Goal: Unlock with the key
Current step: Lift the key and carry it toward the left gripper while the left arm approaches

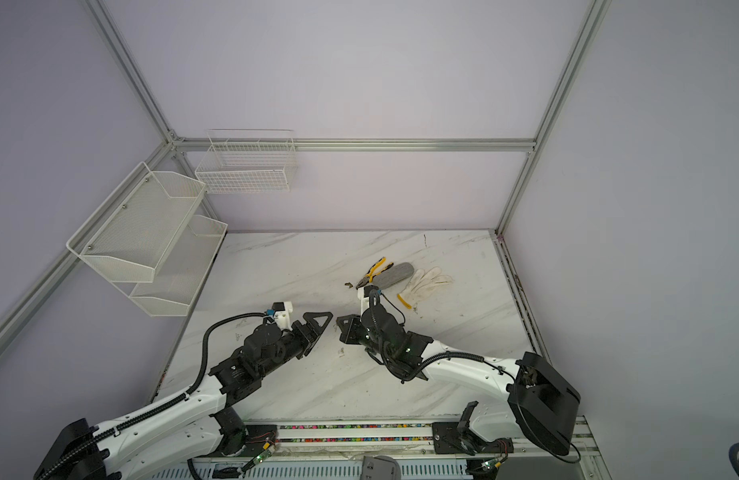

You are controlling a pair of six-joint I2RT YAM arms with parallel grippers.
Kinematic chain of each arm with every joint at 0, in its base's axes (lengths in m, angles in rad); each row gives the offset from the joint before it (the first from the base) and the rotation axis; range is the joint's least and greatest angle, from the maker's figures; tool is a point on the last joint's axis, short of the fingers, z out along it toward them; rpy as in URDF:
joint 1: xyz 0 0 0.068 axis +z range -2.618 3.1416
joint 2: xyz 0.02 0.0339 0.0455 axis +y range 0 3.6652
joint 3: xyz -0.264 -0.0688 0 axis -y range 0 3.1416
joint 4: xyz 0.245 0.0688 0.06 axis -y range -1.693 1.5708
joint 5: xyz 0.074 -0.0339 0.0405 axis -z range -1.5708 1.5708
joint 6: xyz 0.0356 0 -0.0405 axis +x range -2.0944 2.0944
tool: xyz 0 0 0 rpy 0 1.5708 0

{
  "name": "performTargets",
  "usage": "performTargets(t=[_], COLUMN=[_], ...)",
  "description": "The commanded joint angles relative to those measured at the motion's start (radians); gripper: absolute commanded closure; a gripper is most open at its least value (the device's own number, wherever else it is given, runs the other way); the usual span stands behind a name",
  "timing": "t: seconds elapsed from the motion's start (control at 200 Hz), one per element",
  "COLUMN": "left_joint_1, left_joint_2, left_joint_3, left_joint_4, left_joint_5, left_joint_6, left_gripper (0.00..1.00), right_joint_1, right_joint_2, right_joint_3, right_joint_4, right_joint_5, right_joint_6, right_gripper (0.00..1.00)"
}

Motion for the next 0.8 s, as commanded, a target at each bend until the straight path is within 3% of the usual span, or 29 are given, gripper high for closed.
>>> performTargets(t=[0.0, 0.41, 0.795], left_joint_1=[-0.005, -0.010, -0.011], left_joint_2=[0.029, 0.038, 0.024], left_joint_3=[0.114, 0.123, 0.097], left_joint_4=[0.099, 0.162, 0.193], left_joint_5=[-0.024, -0.100, -0.143], left_joint_6=[-0.111, -0.233, -0.274], left_gripper=[0.07, 0.04, 0.12], right_joint_1=[-0.005, -0.006, -0.006], right_joint_2=[0.030, 0.129, 0.094], right_joint_3=[0.039, 0.036, 0.003], right_joint_4=[0.105, 0.336, 0.321], right_joint_5=[-0.014, -0.088, -0.091], right_joint_6=[-0.021, -0.016, -0.052], right_gripper=[1.00, 1.00, 1.00])
